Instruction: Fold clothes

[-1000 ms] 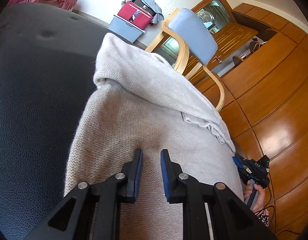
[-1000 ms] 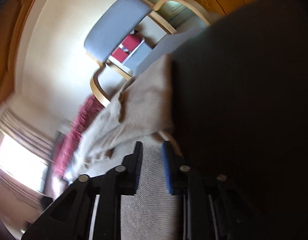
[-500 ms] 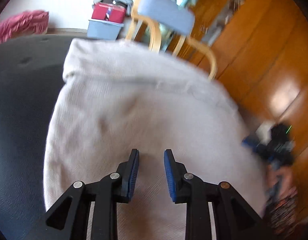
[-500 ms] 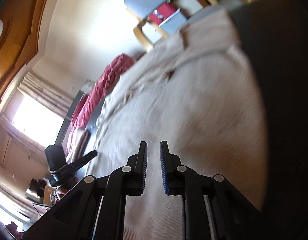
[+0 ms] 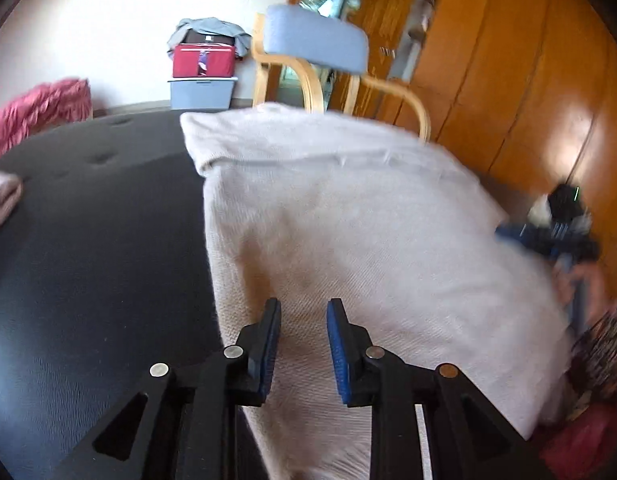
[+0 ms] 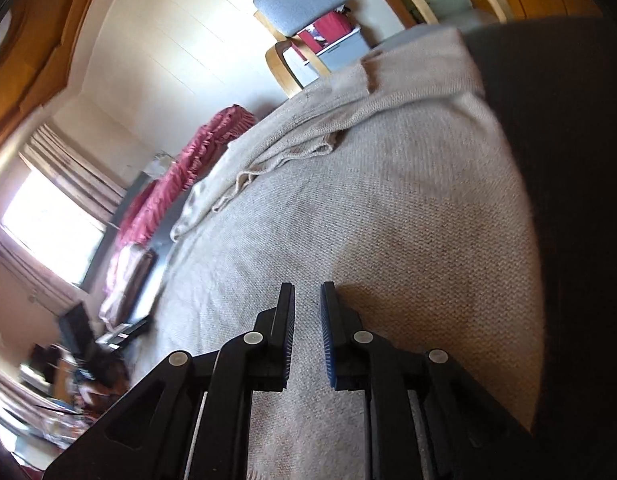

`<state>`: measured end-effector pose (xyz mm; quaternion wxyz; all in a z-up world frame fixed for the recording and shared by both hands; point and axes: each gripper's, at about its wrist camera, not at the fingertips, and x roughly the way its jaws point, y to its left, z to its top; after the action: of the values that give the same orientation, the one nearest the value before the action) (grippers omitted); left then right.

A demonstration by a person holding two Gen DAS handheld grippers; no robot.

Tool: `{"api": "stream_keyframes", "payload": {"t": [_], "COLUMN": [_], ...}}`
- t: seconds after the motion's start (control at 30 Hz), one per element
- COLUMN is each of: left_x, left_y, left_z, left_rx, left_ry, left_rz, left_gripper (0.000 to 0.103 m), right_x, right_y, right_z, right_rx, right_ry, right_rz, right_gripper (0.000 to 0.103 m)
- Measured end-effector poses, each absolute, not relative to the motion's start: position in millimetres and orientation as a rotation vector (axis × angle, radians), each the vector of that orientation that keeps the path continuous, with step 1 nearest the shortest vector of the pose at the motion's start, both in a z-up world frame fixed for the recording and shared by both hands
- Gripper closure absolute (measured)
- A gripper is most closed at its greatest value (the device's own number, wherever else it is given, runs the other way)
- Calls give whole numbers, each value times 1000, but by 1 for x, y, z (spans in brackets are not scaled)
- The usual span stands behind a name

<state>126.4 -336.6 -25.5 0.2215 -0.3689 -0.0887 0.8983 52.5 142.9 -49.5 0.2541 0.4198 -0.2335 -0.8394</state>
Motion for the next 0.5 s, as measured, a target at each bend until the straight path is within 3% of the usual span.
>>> {"api": "stream_keyframes", "payload": {"t": [0.17, 0.3, 0.5], "left_x": [131, 117, 117], "left_y": [-325, -299, -337], "left_z": [-13, -43, -42], "left_rx": [-903, -1107, -1103], "left_ry": [-368, -144, -341], "left_rz": [2418, 2511, 2593], "left_gripper": [78, 81, 80], "right_x": [68, 69, 75], "right_y": [132, 121, 99], "right_z": [-40, -42, -34], "right_rx": [1141, 1182, 1160], "right_ry": [-526, -460, -340], "right_rz": [-2332, -2351, -2363], "right_gripper": [84, 80, 71]}}
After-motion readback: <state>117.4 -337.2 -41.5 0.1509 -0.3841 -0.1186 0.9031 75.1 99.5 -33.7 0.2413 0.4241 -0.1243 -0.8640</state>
